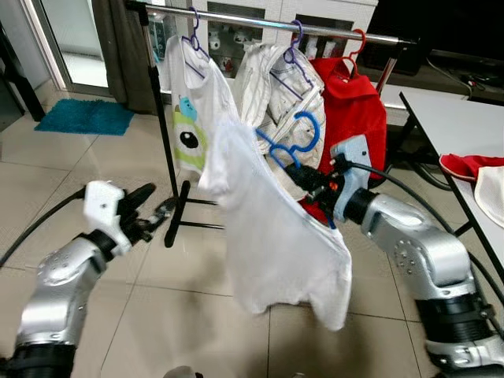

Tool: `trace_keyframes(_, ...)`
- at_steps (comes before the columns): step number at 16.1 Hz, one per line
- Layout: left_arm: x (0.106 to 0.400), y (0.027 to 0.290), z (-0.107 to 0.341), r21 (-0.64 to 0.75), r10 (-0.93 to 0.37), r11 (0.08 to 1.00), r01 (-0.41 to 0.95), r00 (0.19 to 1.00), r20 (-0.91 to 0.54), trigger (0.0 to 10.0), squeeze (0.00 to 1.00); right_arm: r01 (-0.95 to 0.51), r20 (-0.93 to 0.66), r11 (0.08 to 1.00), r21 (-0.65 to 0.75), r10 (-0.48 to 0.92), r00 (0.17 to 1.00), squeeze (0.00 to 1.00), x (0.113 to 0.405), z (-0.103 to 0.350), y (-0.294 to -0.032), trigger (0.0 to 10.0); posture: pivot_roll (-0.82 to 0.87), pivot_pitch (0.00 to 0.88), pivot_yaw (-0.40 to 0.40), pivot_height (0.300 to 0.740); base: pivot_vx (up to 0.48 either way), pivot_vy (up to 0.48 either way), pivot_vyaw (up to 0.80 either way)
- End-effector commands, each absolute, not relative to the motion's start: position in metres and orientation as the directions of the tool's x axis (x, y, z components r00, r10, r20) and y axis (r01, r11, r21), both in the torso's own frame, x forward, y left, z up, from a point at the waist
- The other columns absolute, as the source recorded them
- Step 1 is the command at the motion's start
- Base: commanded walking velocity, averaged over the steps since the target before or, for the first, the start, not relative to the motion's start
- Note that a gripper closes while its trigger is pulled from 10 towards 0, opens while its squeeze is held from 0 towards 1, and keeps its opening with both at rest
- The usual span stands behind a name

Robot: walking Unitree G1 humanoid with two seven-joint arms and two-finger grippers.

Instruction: Hang hanger

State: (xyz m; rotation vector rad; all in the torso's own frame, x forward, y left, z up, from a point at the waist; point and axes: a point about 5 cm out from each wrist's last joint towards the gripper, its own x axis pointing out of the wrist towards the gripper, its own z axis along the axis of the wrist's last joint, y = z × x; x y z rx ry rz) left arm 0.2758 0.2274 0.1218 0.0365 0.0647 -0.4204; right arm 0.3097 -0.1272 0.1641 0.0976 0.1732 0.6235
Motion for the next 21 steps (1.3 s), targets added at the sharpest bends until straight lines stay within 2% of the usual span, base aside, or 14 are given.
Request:
trace_keyframes(1,0.279,0.220,0.135,-0.009,-0.353,0.935,0.353,0.935,-0.015,10.0,0.93,-0.449,-0.143,0.882,0.144,0.468,0.872,0.00,0.311,0.161,-0.142,10.0,-0.06,0.000,-0.081,0.740,0.000,0.000,0.00)
trace_keyframes(2,0.276,0.215,0.138,0.017,-0.333,0.943,0.334,0.943,-0.022,10.0,0.67,-0.366,-0.198,0.925,0.104,0.380,0.904,0.00,0.306,0.147,-0.150,10.0,-0.06,0.000,-0.088,0.740,0.000,0.000,0.00)
trace_keyframes(3,0.273,0.211,0.141,0.051,-0.300,0.953,0.300,0.954,-0.017,10.0,0.00,-0.310,-0.225,0.941,0.133,0.333,0.916,0.00,0.298,0.134,-0.153,10.0,-0.05,0.000,-0.092,0.740,0.000,0.000,0.00)
trace_keyframes(6,0.257,0.193,0.143,-0.024,-0.258,0.966,0.259,0.966,0.022,10.0,0.00,-0.207,-0.250,0.972,0.107,0.228,0.941,0.00,0.277,0.109,-0.147,10.0,-0.05,0.000,-0.072,0.740,0.000,0.000,0.00)
trace_keyframes(10,0.254,0.193,0.131,0.031,-0.246,0.968,0.248,0.968,-0.053,10.0,0.00,-0.198,-0.254,0.978,0.069,0.209,0.944,0.00,0.276,0.104,-0.139,10.0,-0.05,0.005,-0.063,0.740,0.000,0.000,0.00)
trace_keyframes(12,0.255,0.195,0.129,0.055,-0.193,0.979,0.196,0.979,-0.065,10.0,0.00,-0.265,-0.213,0.959,0.101,0.281,0.936,0.00,0.275,0.108,-0.129,10.0,-0.04,0.001,-0.065,0.740,0.341,0.000,0.00)
trace_keyframes(15,0.256,0.193,0.128,0.090,-0.209,0.972,0.216,0.974,-0.083,10.0,0.00,-0.254,-0.200,0.964,0.076,0.265,0.943,0.00,0.280,0.109,-0.129,10.0,-0.04,0.004,-0.063,0.740,0.371,0.000,0.80)
trace_keyframes(21,0.257,0.187,0.126,0.096,-0.240,0.964,0.249,0.966,-0.098,10.0,0.00,-0.243,-0.191,0.968,0.058,0.249,0.949,0.00,0.285,0.110,-0.130,10.0,-0.04,0.000,-0.067,0.740,0.402,0.000,0.00)
